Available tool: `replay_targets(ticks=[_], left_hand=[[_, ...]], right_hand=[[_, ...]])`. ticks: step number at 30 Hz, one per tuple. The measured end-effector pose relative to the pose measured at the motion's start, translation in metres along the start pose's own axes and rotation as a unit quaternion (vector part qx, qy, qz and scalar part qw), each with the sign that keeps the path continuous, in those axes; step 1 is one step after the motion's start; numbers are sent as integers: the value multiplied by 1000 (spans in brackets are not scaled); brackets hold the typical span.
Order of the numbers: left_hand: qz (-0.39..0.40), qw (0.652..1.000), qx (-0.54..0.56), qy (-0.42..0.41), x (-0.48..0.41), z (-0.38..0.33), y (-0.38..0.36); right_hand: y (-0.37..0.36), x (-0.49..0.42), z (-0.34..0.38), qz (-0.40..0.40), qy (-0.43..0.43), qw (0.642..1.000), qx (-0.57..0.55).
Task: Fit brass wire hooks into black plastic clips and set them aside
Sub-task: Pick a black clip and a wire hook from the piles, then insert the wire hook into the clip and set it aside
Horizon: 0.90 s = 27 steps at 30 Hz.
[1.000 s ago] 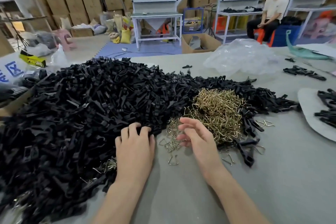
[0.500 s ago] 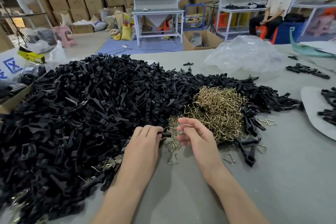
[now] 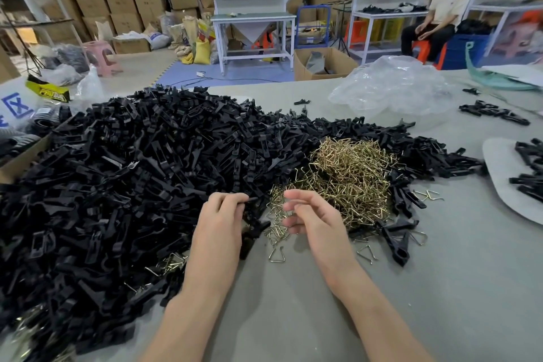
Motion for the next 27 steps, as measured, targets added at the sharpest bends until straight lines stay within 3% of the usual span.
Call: replay_targets(ticks=[4,7,10,16,19,23,25,27], left_hand=[[-92,982,124,105,-3,-4,11],[-100,946,225,212,0,-12,8],[-88,925,272,252,6,-23,2],[-78,914,292,271,15,-35,-6],[-82,918,284,265,15,-36,-4],[-79,925,274,251,16,-34,-1],[-46,903,323,280,16,-34,-5],[11,845,409,344,17,-37,-10]], right_hand=[[-1,2,2,19,5,1000,-6],[-7,8,2,72,8,997,-2],[-17,16,0,111,34,992,56],[-17,17,-3,92,71,988,105],[-17,15,-3,96,43,993,46],[-9,5,-1,42,-43,995,-75],[-3,0,1,20,-64,991,-120],[2,-2,3,1,-73,986,-147]])
Point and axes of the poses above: each hand's wrist, its own x-axis away from the middle knuckle, its own y-axis out of the back of the hand, z = x × y, the point moved 3 cm from there along -x, towards the middle knuckle, and after that the axes turned 11 degrees about -z, right-handed, at the moved point
